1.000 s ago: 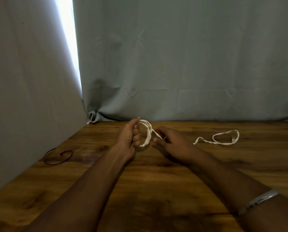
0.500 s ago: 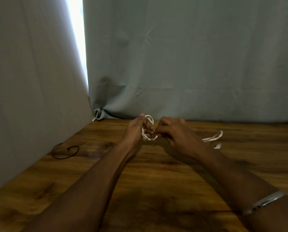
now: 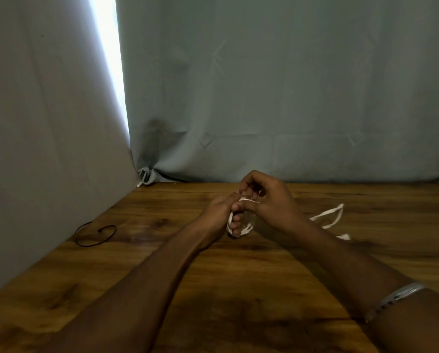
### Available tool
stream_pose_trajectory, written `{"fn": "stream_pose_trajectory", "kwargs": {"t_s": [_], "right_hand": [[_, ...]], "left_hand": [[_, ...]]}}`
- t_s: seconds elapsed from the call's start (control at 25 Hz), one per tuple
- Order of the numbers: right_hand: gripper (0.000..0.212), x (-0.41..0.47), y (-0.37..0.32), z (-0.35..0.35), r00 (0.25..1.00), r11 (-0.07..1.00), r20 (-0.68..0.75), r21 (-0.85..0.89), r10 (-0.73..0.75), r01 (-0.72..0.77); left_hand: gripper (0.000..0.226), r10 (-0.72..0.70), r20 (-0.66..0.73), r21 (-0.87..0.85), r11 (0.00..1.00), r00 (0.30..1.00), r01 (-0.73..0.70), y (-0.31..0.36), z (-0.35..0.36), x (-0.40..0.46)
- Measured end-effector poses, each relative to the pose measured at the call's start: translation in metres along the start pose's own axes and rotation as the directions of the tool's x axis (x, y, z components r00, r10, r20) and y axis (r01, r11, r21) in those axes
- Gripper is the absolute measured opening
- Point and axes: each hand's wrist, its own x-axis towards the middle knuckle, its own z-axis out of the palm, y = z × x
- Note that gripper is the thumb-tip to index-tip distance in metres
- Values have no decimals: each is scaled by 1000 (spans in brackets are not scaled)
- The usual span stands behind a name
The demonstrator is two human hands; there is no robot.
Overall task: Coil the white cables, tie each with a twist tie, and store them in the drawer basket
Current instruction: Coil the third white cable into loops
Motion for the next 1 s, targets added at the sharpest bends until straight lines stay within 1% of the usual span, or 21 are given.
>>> {"fn": "stream_pose_trajectory", "kwargs": {"t_s": [0.08,0.12,0.16,0.24,0.32,0.36,0.48,0.56,0.6,0.72,0.76,0.8,0.88,1.0], "right_hand": [[37,2,4,-4,998,999,-36,14,50,-49],[35,2,4,-4,996,995,-4,47,88,-88],[31,1,5,-2,991,987,58,105,118,-123],[25,-2,4,4,970,946,168,247,173,-211],[27,-2,2,9,951,897,231,342,207,-279],[30,-1,3,9,940,879,257,362,226,-311],[40,0,8,5,904,850,329,359,272,-386],[41,1,10,6,918,854,305,375,255,-361],[38,3,10,8,934,858,269,395,235,-330],[16,8,4,12,968,863,138,440,207,-248],[14,9,3,13,971,864,114,445,209,-238],[16,9,3,13,973,864,101,447,207,-231],[27,9,1,13,973,859,100,456,210,-232],[34,5,1,12,966,878,110,403,235,-260]], "left_hand": [[57,-63,18,4,998,998,63,3,3,-2],[55,-75,6,3,997,997,75,4,4,-3],[52,-72,-8,4,997,997,73,4,5,-4],[50,-60,-28,-7,998,998,60,4,6,-4],[56,-62,-50,-23,998,997,61,5,6,-4],[57,-66,-56,-29,998,996,65,6,6,-5],[57,-63,-76,-2,998,995,63,9,5,-5],[59,-68,-62,-19,998,996,67,11,4,-5],[60,-77,-33,-57,996,996,75,13,4,-4],[62,-95,110,-192,975,989,115,22,3,-7],[59,-89,138,-206,972,986,117,24,3,-7],[55,-80,151,-203,973,985,110,25,3,-8],[48,-55,148,-178,981,987,82,24,4,-8],[43,-26,94,-142,989,995,40,21,2,-6]]}}
